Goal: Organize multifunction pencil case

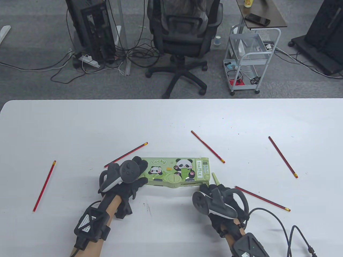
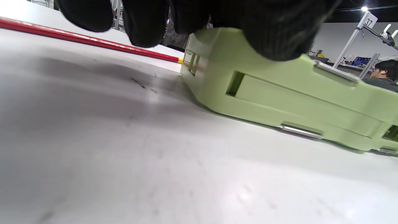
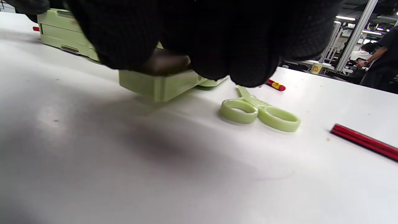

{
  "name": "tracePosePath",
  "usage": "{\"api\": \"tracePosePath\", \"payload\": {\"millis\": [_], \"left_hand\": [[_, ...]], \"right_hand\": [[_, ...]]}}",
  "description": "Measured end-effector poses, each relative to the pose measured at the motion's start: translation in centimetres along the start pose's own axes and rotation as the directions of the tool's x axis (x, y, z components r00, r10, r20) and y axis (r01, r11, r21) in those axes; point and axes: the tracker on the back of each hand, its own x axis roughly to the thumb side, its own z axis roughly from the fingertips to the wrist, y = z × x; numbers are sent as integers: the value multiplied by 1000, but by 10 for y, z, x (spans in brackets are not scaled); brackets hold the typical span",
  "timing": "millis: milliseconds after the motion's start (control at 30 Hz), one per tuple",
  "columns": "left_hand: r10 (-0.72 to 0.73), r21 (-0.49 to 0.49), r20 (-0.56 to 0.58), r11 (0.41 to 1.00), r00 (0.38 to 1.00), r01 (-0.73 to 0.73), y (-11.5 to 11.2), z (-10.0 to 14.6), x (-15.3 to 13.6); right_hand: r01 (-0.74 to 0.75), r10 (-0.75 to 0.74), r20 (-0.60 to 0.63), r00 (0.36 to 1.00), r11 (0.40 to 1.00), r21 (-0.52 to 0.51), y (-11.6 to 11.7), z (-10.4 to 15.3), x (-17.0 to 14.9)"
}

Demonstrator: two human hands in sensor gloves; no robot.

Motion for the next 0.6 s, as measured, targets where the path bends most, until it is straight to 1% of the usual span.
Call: {"api": "tracePosePath", "payload": {"millis": [200,533,600], "left_hand": [[-4,1,-1,1000,1000,4,0,0,0],[-4,2,-1,1000,1000,4,0,1,0],[-3,2,-1,1000,1000,3,0,1,0]], "right_hand": [[-40,40,-12,999,999,-32,0,-2,4],[-1,1,4,1000,1000,7,0,-1,-1],[52,-52,-3,999,999,-4,-5,1,-9]]}}
